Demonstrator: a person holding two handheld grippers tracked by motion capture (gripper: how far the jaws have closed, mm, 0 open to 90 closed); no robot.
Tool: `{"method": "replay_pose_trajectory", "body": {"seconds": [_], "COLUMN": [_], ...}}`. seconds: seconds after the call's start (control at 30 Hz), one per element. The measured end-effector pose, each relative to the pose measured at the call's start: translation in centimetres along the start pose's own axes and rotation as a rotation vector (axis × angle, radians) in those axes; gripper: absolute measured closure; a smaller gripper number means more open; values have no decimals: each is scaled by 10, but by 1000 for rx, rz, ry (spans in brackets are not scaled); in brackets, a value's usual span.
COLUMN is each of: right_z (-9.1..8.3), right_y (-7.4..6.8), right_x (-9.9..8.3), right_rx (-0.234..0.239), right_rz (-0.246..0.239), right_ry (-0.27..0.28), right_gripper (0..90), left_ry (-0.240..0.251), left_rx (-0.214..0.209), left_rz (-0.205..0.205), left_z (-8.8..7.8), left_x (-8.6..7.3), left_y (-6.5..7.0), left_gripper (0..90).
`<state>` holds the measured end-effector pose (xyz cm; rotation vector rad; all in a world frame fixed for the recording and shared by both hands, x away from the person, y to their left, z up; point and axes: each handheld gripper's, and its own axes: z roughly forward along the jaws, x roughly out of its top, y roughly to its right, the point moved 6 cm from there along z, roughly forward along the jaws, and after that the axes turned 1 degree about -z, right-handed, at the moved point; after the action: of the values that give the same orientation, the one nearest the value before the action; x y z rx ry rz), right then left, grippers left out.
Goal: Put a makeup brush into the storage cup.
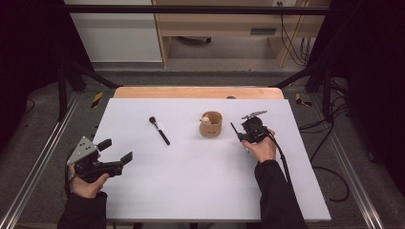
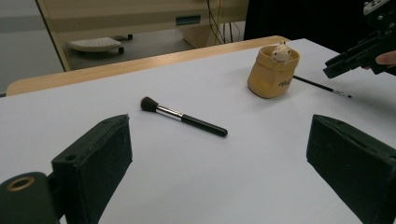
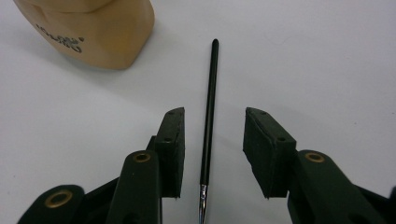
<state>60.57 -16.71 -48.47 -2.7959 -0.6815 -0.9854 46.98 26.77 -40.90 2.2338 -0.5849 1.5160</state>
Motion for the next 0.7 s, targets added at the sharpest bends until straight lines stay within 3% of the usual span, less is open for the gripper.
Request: {"method": "replay_pose_trajectory", "body": {"seconds": [0.4, 0.57, 0.7], "right_z": [18, 21, 22], "right_y": [-4, -3, -4], "right_x": [-2, -6, -8], "right_rx": [21, 28, 37], "right_rz": [-24, -51, -43], "right_ry": [-147, -174, -200], "right_gripper": [655, 691, 729], "left_ry": [-6, -7, -11], "left_rx": [-2, -3, -4], "left_rz": [-1, 0, 1], "left_z": [1, 1, 2], "left_x": [-1, -1, -1], "left_y": [-1, 0, 0], "left_gripper": [61, 61, 61]}}
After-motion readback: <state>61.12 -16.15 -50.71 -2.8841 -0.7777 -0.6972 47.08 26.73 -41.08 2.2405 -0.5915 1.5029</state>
